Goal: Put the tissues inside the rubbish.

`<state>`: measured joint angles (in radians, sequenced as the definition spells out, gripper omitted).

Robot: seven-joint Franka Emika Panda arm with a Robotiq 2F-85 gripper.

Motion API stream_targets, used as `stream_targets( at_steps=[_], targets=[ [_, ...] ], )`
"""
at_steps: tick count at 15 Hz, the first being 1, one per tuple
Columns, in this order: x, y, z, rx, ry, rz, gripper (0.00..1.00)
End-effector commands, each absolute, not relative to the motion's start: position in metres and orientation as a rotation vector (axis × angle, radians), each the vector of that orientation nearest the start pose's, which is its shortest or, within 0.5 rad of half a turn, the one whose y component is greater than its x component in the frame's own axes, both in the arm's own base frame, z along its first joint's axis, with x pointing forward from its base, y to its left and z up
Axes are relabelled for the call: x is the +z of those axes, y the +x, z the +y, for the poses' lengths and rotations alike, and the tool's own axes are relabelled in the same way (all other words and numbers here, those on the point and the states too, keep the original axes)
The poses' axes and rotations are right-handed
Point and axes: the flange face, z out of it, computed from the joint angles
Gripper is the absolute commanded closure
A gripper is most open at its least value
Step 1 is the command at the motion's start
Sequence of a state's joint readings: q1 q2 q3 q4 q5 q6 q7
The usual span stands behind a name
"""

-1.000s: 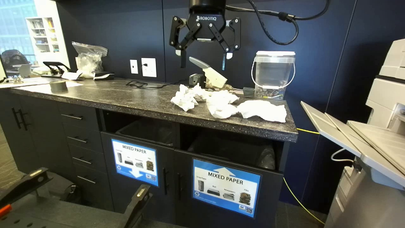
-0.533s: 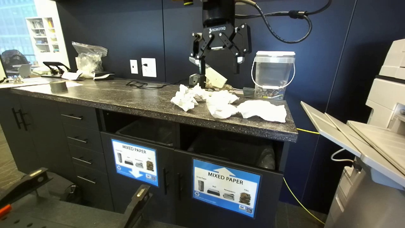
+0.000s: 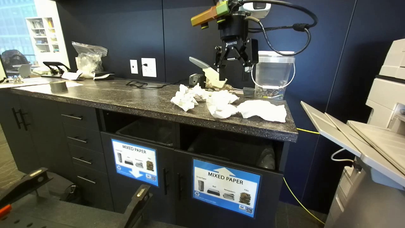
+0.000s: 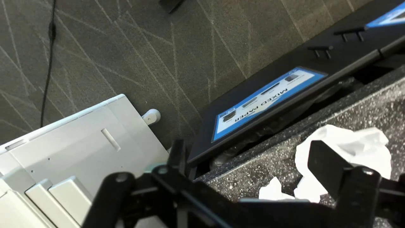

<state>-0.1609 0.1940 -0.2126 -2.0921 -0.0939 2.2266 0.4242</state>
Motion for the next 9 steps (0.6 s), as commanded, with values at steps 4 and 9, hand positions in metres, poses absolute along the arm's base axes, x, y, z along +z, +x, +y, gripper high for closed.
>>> stream_targets(
  at_steps=[4,9],
  targets=[
    [0.310,0.596,-0.246,0.048,-2.725,1.632,0.00],
    [0.291,0.631,-0.271,-0.030,-2.501,1.902,0.00]
  ],
)
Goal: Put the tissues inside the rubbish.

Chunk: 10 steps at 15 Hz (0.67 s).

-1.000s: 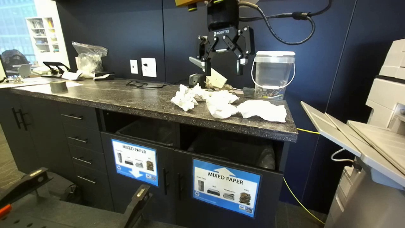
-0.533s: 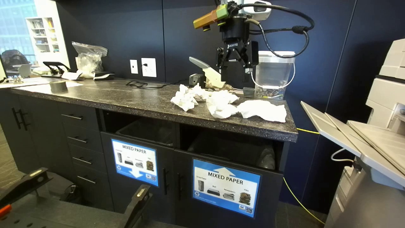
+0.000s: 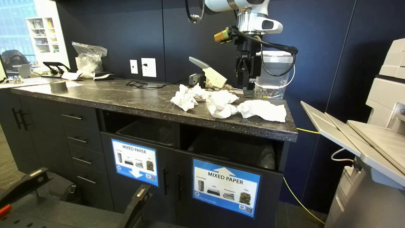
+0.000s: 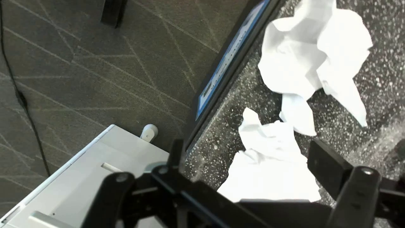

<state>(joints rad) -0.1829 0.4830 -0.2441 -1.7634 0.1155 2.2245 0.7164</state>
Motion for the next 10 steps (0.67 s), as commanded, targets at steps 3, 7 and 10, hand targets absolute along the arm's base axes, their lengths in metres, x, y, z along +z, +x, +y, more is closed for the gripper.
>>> stream_targets(
  at_steps=[3,7,10],
  targets=[
    [0.274,0.645,-0.279,-0.042,-2.437,1.987,0.00],
    [0.253,0.657,-0.288,-0.062,-2.425,2.057,0.00],
    [0.245,0.662,-0.300,-0.086,-2.418,2.074,0.00]
  ],
)
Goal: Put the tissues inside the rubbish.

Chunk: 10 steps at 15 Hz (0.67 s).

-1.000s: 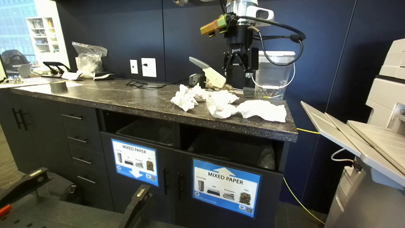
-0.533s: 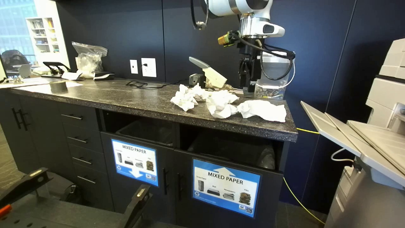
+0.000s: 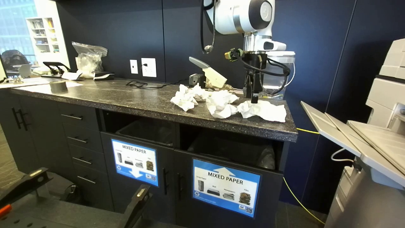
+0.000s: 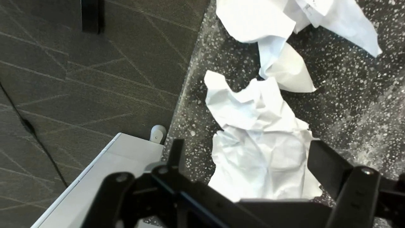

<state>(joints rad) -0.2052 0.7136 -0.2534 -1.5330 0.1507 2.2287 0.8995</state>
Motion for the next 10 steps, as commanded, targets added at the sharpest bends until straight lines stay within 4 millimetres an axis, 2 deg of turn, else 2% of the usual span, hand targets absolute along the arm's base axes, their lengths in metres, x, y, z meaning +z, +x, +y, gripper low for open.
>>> stream_targets(
  at_steps=[1,6,10],
  targets=[
    [0.242,0.663,-0.304,-0.092,-2.415,2.070,0.00],
    [0.224,0.662,-0.325,-0.112,-2.401,2.076,0.00],
    [0.208,0.663,-0.333,-0.119,-2.385,2.065,0.00]
  ],
)
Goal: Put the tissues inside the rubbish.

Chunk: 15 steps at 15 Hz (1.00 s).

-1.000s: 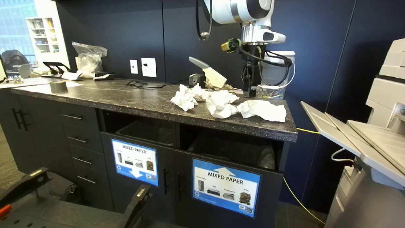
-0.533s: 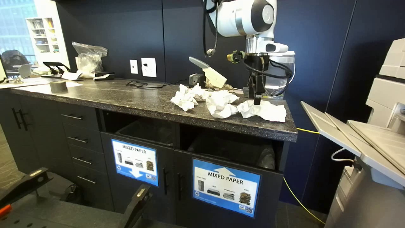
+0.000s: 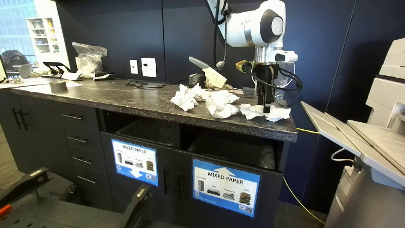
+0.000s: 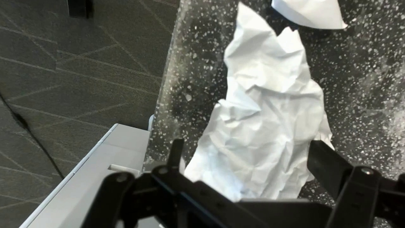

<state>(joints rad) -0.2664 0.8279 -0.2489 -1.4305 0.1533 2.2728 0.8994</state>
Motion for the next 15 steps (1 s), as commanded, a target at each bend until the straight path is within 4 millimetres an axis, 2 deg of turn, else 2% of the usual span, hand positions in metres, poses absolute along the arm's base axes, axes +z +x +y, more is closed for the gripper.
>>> stream_targets(
  at_steps=[1,6,8,9,10,11,15],
  targets=[
    [0.204,0.663,-0.334,-0.120,-2.381,2.064,0.00],
    [0.185,0.665,-0.335,-0.105,-2.354,2.061,0.00],
    [0.180,0.665,-0.333,-0.110,-2.402,2.038,0.00],
    [0.178,0.666,-0.333,-0.112,-2.414,2.036,0.25],
    [0.177,0.666,-0.331,-0.115,-2.441,2.017,0.26],
    [0.178,0.668,-0.330,-0.122,-2.466,1.996,0.32],
    [0.181,0.670,-0.325,-0.152,-2.565,1.912,0.65]
  ],
)
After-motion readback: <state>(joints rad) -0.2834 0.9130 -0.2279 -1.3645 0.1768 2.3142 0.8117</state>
